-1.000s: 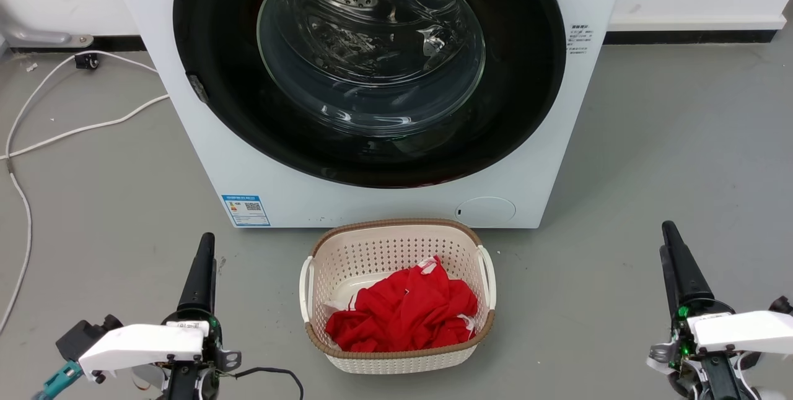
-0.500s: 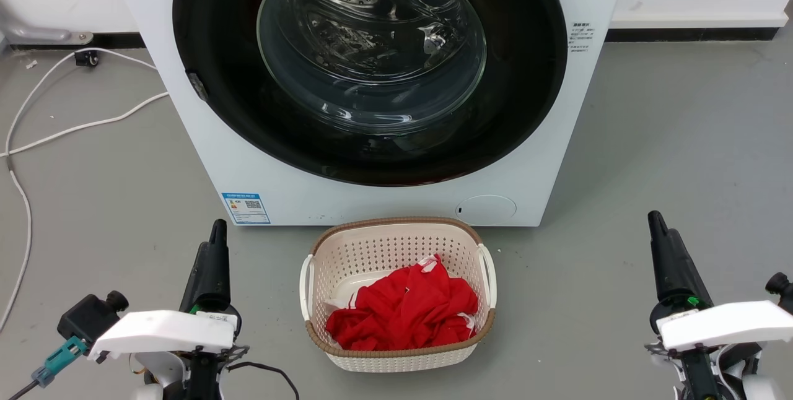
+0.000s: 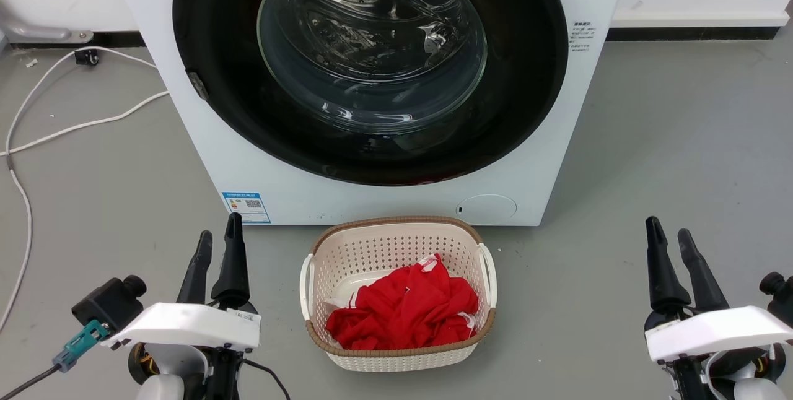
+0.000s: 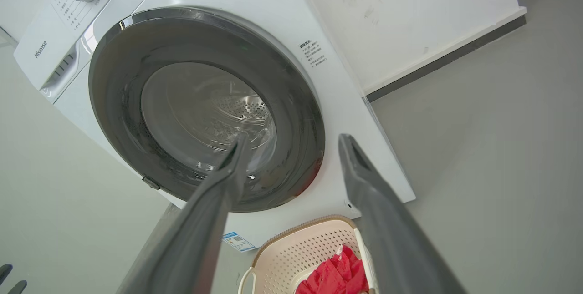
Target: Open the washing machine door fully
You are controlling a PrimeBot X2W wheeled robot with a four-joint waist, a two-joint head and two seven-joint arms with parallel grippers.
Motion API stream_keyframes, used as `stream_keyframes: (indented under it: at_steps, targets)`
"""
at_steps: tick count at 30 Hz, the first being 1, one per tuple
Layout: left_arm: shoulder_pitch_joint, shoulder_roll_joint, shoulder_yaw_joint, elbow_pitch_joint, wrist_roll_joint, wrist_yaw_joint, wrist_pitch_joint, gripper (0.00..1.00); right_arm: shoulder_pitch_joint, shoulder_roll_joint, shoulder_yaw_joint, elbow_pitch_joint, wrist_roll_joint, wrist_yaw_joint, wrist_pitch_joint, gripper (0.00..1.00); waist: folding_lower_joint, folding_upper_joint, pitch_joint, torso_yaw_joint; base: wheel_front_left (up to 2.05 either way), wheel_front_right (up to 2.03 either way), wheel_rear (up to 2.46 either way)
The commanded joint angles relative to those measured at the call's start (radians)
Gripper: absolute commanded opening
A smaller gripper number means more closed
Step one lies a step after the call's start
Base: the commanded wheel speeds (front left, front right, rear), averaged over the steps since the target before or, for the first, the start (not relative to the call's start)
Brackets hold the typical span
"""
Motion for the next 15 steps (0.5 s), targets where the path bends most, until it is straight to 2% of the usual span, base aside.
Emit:
stream_keyframes:
  at_steps: [1,15]
  targets:
    - [-0.018,0.003,-0.006,-0.011,0.046,0.006,-0.011,1.0,-0.003,0.0,0.002,-0.017,-0.045,0.0,-0.011,1.0,0.0,0.0,-0.001,0.0,0.0,0.0,0.0]
    - [-0.023,0.01,-0.023,0.017,0.226,0.025,-0.05,1.0,0.002,0.0,0.005,0.002,-0.231,0.0,-0.04,1.0,-0.0001,0.0,-0.002,0.001,0.0,0.0,0.0]
